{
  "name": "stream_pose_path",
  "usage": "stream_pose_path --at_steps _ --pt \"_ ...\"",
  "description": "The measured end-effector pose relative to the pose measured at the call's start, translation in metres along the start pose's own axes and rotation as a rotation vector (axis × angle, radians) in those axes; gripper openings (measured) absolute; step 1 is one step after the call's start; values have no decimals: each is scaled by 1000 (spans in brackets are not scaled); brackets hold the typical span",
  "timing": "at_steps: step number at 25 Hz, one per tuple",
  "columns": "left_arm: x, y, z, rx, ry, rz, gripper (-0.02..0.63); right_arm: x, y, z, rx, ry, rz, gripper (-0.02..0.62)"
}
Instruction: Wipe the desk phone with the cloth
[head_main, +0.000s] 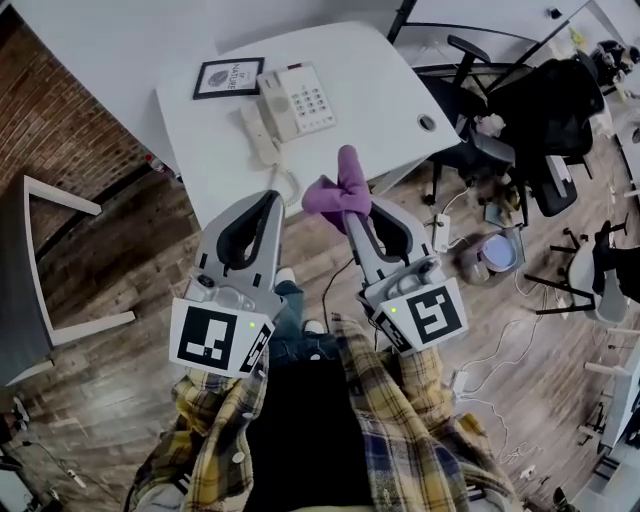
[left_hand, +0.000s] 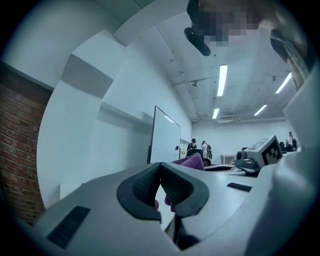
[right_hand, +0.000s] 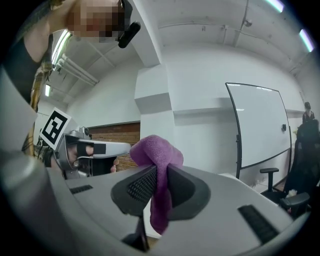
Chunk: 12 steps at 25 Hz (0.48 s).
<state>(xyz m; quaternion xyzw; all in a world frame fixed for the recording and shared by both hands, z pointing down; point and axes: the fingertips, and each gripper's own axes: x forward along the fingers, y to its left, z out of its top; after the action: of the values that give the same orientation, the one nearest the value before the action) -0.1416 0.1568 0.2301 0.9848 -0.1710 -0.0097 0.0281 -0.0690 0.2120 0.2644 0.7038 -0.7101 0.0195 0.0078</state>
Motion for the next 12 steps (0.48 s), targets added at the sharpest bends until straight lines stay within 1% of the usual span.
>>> stream_pose_path --at_steps 3,7,9,12 --pt "21 26 0 -8 4 -14 14 27 -12 1 -4 12 -23 60" --pt "49 71 -4 -22 6 -30 14 72 -26 -2 -3 29 -49 60" --pt "52 78 -2 -20 2 -36 14 81 -27 -2 -1 29 -54 60" --pt "50 76 0 -22 0 -37 14 80 -25 0 7 29 -51 60"
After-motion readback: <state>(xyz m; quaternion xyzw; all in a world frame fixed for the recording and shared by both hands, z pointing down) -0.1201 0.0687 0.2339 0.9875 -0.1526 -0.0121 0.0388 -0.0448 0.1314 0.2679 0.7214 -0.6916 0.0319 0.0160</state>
